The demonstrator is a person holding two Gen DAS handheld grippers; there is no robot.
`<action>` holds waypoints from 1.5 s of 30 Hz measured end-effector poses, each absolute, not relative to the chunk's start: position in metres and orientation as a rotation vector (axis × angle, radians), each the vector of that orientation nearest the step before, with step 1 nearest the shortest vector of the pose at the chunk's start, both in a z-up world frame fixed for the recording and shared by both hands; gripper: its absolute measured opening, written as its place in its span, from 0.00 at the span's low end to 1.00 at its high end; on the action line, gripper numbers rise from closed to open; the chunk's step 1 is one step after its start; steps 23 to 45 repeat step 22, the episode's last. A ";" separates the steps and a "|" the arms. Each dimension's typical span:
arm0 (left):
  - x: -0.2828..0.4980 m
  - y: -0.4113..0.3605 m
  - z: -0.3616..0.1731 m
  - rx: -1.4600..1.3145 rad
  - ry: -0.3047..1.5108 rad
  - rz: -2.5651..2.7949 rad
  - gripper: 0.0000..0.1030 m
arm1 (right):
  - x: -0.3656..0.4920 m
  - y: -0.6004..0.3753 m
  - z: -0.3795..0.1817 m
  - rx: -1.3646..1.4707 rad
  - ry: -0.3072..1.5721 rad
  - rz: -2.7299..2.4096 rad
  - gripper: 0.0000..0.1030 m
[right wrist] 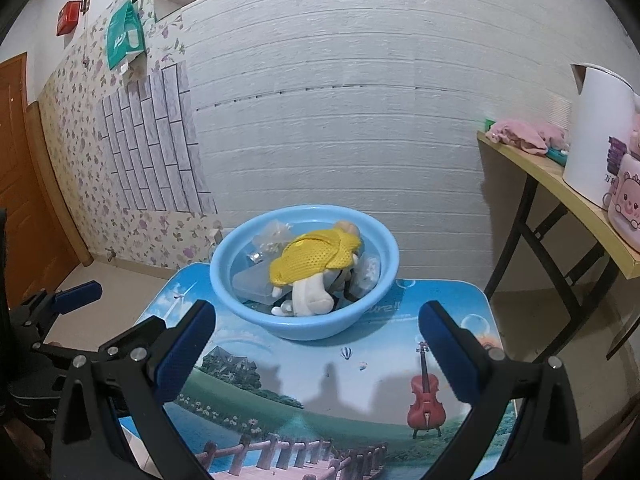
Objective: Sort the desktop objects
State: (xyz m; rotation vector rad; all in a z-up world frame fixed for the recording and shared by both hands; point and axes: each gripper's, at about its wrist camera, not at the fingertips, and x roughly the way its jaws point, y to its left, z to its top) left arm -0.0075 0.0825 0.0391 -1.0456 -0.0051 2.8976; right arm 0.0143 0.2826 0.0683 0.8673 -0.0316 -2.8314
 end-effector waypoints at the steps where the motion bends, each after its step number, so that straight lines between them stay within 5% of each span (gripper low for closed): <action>1: -0.008 0.082 0.038 -1.050 -0.004 2.905 1.00 | 0.014 0.281 0.068 0.870 -0.025 -2.832 1.00; 45: -0.013 0.076 0.029 -1.083 0.001 2.930 1.00 | 0.007 0.274 0.059 0.903 0.001 -2.816 1.00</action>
